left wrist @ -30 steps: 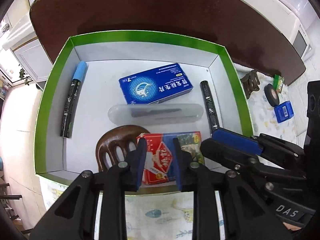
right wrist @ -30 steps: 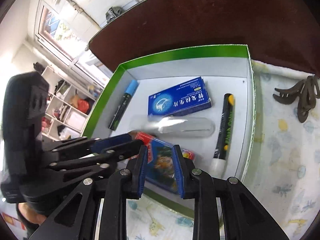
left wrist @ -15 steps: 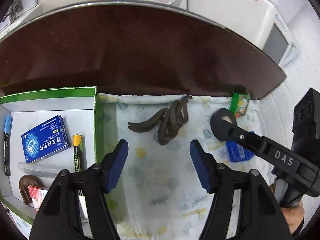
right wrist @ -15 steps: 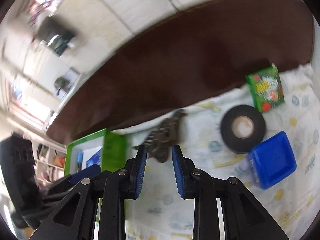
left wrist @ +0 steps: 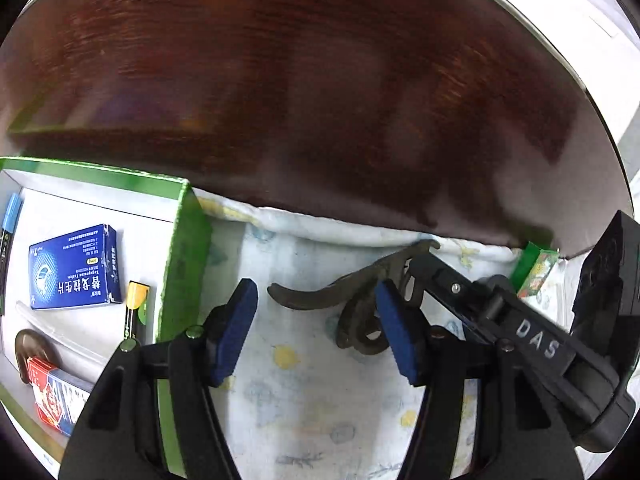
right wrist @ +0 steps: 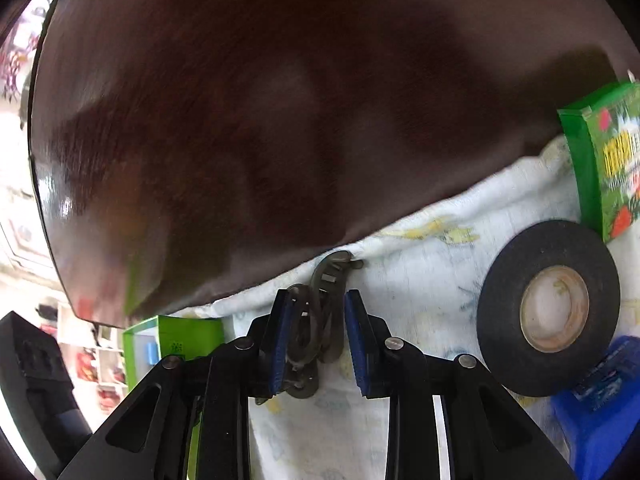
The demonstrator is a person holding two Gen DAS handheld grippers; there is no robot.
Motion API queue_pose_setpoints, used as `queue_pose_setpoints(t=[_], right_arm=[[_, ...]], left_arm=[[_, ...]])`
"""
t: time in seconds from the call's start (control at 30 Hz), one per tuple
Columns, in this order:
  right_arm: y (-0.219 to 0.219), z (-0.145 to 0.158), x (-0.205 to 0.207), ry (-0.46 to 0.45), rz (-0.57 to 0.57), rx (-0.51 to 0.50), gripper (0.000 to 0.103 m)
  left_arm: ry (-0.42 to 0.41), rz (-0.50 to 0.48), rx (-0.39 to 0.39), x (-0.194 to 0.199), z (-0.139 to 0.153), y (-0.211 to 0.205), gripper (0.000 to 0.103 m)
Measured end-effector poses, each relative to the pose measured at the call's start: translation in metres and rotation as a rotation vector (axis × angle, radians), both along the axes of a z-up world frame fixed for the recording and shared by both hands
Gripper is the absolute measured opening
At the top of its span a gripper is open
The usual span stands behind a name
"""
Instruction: Organize rigid objects
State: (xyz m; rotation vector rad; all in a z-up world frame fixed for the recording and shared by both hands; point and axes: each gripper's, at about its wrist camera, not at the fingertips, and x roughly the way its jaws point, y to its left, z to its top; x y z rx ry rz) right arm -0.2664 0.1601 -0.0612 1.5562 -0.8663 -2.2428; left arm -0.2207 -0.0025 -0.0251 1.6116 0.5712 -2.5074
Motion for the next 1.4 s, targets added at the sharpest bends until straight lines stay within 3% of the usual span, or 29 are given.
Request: queue_pose_setpoints(t=[0.03,0.13,0.2,0.33,0.43,0.53,0.6,0.67,0.83,1.0,1.27,1.4], right_arm=[[0.001,0.001,0.003,0.006,0.01,0.009,0.024],[0.004,0.005,0.015,0.018,0.05,0.029,0.012],[0.009,0.006,0.026,0.02,0.063,0.042,0.012],[0.012,0.0,0.051,-0.006,0.123,-0.034,0.011],[0.01,0.003,0.072,0.015,0.157,-0.028,0.011],[0.026,0.012,0.073,0.042,0.067,-0.061,0.012],[0.035,0.014,0.065,0.042,-0.006,-0.051,0.015],[0.039,0.012,0.051,0.022,-0.054,-0.069,0.028],[0.027,-0.01,0.026,-0.09,-0.116,-0.139,0.033],[0.019,-0.027,0.017,-0.122,-0.174,-0.161,0.035],[0.007,-0.023,0.017,-0.074,-0.107,-0.095,0.036],[0.0,-0.021,0.024,-0.058,-0.039,-0.059,0.036]], left_arm=[[-0.001,-0.017,0.033,0.001,0.001,0.001,0.054],[-0.007,-0.056,0.051,0.002,0.003,0.004,0.055],[-0.023,-0.079,0.044,0.001,-0.001,0.005,0.055],[-0.102,-0.113,0.218,0.003,-0.023,0.002,0.054],[-0.104,-0.098,0.227,0.008,-0.028,0.0,0.055],[-0.064,-0.034,0.224,0.018,-0.019,-0.013,0.054],[-0.043,-0.001,0.219,0.025,-0.012,-0.017,0.056],[-0.049,0.029,0.211,0.017,-0.012,-0.025,0.058],[-0.104,0.095,0.312,0.003,-0.031,-0.025,0.063],[-0.065,0.142,0.31,-0.004,-0.03,-0.034,0.063],[-0.03,0.176,0.359,-0.003,-0.027,-0.049,0.062],[-0.031,0.164,0.325,-0.008,-0.024,-0.048,0.063]])
